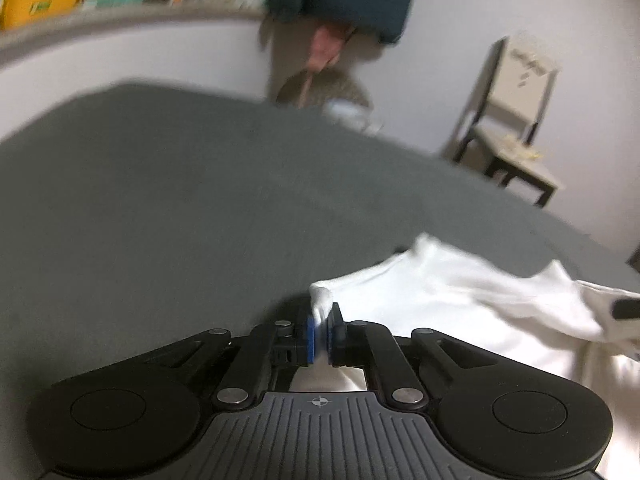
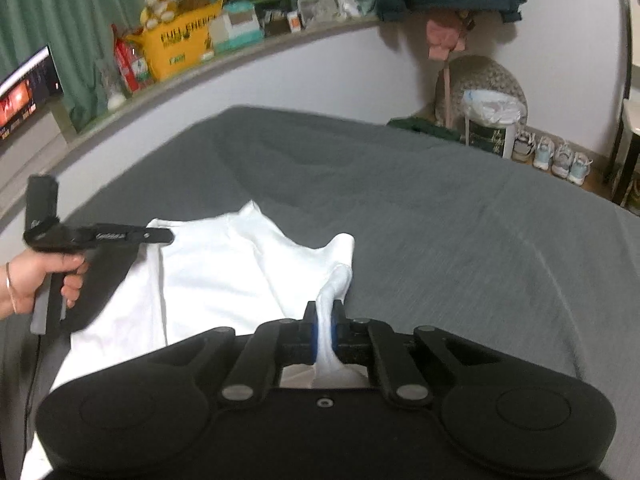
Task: Fold clothes
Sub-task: 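Lift the hem with both grippers and fold it toward the collar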
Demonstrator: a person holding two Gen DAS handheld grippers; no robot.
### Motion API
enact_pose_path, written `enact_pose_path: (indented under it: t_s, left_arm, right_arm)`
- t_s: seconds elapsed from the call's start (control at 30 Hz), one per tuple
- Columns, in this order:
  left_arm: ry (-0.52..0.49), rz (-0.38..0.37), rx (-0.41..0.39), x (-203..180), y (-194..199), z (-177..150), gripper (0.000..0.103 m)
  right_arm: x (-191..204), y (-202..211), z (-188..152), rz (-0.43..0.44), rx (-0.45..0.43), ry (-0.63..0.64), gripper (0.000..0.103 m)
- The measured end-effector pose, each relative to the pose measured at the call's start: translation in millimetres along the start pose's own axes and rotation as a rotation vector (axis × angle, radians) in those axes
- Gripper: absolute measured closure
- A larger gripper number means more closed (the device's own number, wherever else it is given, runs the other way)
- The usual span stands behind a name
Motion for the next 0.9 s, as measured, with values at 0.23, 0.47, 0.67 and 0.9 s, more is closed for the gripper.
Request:
enact_pose_path:
  t_s: [0.23, 0.47, 0.67, 0.9]
  left_arm:
    - [-0.208, -0.065, -0.249, -17.8, 107.0, -3.9, 0.098]
    - [-0.559, -0.145, -0.285, -56.0, 213.2, -92.0, 0.097]
    - [-0.61, -0.142, -0.134, -70.5, 230.3, -155.2, 0.095]
    - [-0.776, 0.027, -0.184, -90.7, 252.9, -149.4, 0.0]
  right_arm:
    - [18.1, 65.4, -19.3, 0.122, -0.135, 0.045, 0.097]
    - [19.5, 124.4, -94.5, 0.144, -0.117, 0.051, 0.097]
    - [18.1, 103.7, -143.8, -0.087, -0.01, -0.007, 0.081]
    - [76.0, 114.8, -143.2, -0.17, -0.054, 0.258, 0.046]
Point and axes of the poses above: each gripper's, at about its wrist camera, not at the fingertips, and y roughly against the way its jaws point, x to its left, z to its top, the point moved 7 cm from there along -y, roughly the way its jaws point, and after that the axes turned 11 degrees about -y, right-handed, at the moved point
